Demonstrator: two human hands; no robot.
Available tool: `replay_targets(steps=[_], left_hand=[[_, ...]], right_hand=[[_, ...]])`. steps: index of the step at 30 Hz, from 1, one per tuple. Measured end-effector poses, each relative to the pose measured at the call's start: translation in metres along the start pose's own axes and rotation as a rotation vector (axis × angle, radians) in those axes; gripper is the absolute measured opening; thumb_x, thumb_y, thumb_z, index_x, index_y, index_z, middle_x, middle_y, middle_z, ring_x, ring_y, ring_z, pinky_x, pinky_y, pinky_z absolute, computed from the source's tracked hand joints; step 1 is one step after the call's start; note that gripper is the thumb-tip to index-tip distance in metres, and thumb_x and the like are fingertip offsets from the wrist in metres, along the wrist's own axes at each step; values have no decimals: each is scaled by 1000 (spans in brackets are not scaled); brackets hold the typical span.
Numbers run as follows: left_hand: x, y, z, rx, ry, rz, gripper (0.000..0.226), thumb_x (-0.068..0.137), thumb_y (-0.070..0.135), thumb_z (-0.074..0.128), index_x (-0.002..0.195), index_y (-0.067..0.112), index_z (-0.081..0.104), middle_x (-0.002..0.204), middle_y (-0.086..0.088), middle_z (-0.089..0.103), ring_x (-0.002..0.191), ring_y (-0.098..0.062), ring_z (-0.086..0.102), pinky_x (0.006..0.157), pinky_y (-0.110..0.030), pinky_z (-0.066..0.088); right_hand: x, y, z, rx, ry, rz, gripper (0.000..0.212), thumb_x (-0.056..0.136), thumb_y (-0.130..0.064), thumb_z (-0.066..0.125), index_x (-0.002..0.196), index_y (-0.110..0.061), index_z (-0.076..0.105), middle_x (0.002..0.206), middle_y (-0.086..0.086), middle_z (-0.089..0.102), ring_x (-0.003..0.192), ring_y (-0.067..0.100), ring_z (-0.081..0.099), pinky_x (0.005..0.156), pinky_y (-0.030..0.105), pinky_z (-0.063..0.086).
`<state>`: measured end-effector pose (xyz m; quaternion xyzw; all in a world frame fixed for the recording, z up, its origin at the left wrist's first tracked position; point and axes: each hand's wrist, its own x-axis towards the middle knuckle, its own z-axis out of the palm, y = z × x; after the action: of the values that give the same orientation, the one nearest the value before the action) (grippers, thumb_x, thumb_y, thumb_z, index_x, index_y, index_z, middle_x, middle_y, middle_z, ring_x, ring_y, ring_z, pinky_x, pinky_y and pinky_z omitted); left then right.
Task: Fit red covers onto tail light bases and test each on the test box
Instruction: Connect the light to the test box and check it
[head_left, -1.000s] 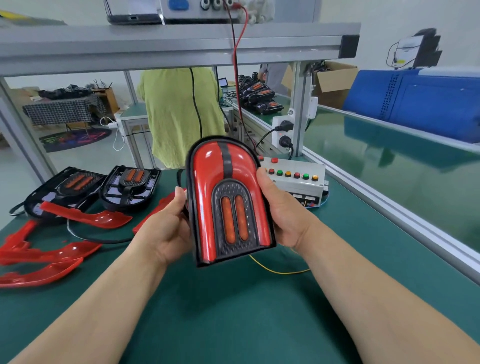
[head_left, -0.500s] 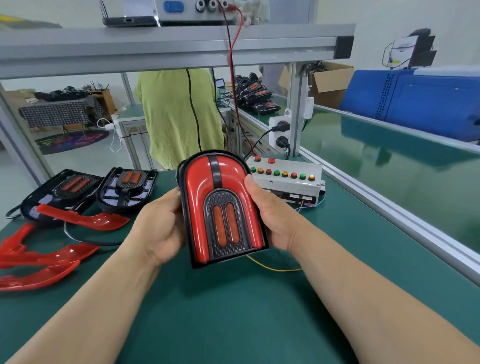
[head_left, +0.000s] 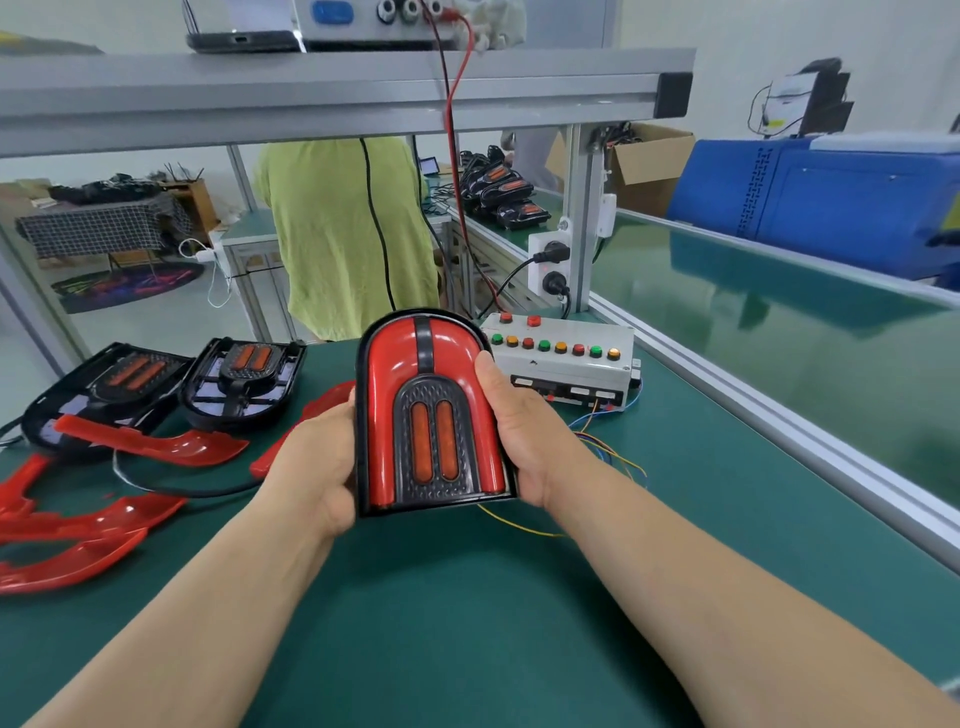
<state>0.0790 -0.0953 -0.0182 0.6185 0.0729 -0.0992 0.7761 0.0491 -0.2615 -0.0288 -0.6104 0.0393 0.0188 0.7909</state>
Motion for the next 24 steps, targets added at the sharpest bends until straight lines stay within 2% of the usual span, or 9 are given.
replay_targets(steps=[3,7,10,13,15,18,21,24], left_hand=[[-5,3,2,-54,-49,20,47,106,44,37,99,13,72,93,-7,77,84,-24,75,61,-39,60],[-17,6,6,-8,-126,112,40,106,36,41,107,10,72,100,-8,77,88,-20,75,57,-33,61],[-23,9,6,35,-170,191,35,105,28,45,109,6,72,107,-12,75,96,-25,73,70,-38,62],[-28,12,5,38,-208,237,34,104,25,45,110,5,72,111,-14,74,103,-27,71,82,-43,59],[-32,13,7,-2,-214,244,32,104,25,46,108,7,73,110,-12,74,102,-25,72,83,-42,59],[-40,15,13,-62,-234,256,34,104,28,46,101,10,75,106,-9,76,93,-18,73,76,-33,59],[-52,15,24,-112,-254,258,37,104,30,45,96,11,76,104,-8,76,89,-16,74,78,-34,59],[-63,16,37,-159,-258,242,34,103,30,47,100,9,73,100,-8,77,85,-16,74,69,-32,62]], right_hand=[[0,-2,-1,2,56,18,55,91,-64,53,91,-13,74,92,13,77,84,28,75,70,42,62],[-1,-9,-3,37,82,30,56,91,-63,53,97,-11,73,95,14,76,84,30,75,66,42,61],[-5,-20,-5,53,114,31,57,91,-65,53,101,-12,73,96,12,77,84,29,75,63,41,61],[-11,-34,-7,25,129,18,55,91,-65,54,94,-13,73,94,13,77,79,26,75,60,39,60],[-15,-44,-5,-11,144,3,57,90,-65,54,96,-12,72,98,14,76,78,26,75,62,40,61],[-25,-57,-4,3,147,-35,55,90,-64,56,97,-11,71,98,13,76,76,27,75,60,40,60],[-40,-65,-6,53,166,-73,59,89,-62,59,105,-6,68,99,17,74,75,28,74,59,40,59],[-54,-69,-11,77,203,-118,60,88,-60,61,105,-4,69,100,20,74,76,30,73,60,42,60]])
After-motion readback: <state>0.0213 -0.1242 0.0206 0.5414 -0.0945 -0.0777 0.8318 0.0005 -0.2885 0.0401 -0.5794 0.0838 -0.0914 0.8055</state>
